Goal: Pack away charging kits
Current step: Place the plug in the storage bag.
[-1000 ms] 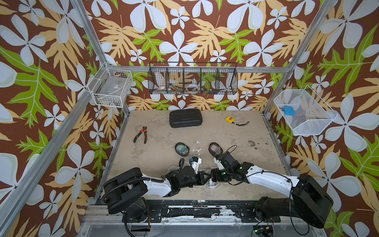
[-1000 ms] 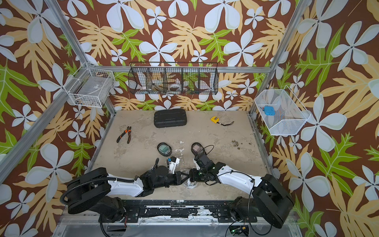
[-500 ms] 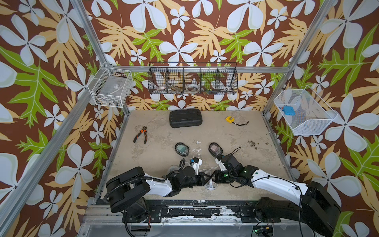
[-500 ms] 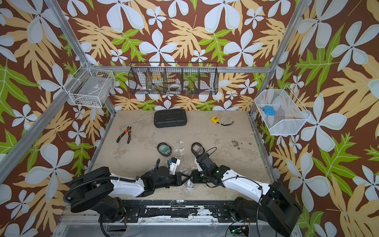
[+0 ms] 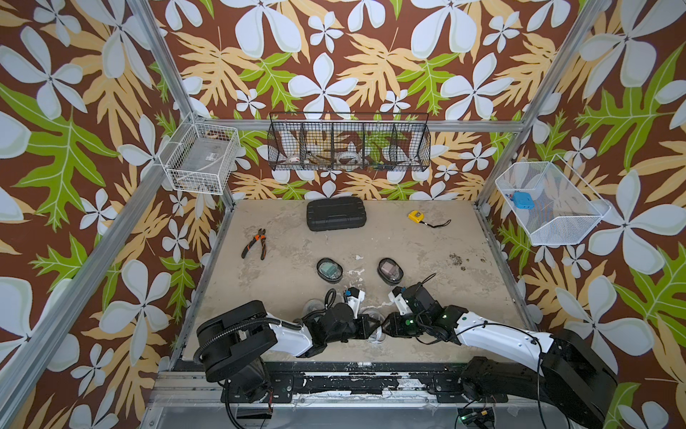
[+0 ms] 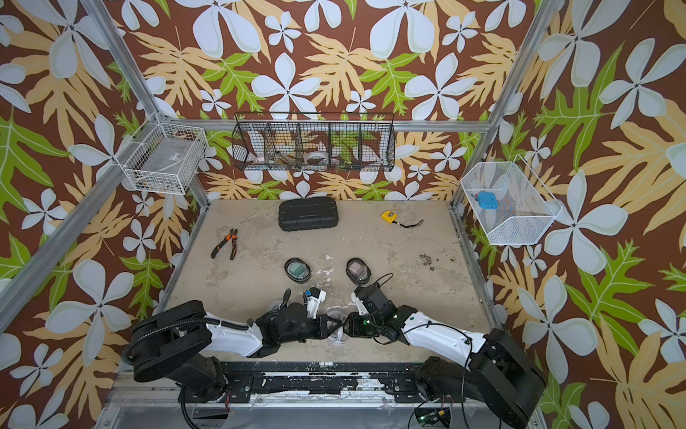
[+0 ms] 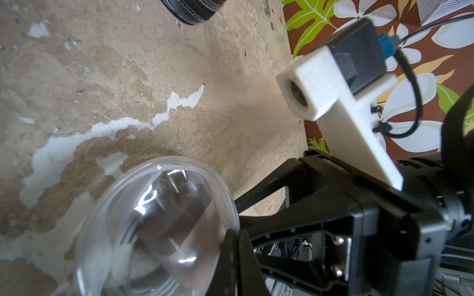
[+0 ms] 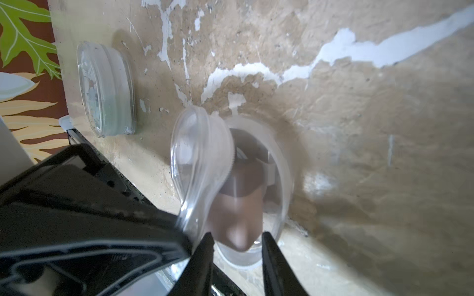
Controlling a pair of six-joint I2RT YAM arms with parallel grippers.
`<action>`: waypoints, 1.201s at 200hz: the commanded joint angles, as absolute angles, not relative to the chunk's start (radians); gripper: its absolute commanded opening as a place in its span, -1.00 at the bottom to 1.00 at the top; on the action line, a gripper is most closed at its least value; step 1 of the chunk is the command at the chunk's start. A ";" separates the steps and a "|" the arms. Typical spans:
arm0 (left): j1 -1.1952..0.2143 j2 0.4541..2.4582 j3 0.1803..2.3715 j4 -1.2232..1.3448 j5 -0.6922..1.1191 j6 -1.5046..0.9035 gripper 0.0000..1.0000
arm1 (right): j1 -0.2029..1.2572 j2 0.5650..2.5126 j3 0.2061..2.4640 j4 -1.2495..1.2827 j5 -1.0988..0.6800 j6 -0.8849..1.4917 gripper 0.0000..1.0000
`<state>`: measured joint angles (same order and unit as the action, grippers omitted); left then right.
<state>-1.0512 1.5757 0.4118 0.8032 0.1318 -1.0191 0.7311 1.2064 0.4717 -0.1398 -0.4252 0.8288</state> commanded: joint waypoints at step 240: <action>-1.050 1.550 0.326 0.926 0.135 -1.033 -1.00 | 0.691 1.316 0.502 0.086 -0.660 0.668 -0.28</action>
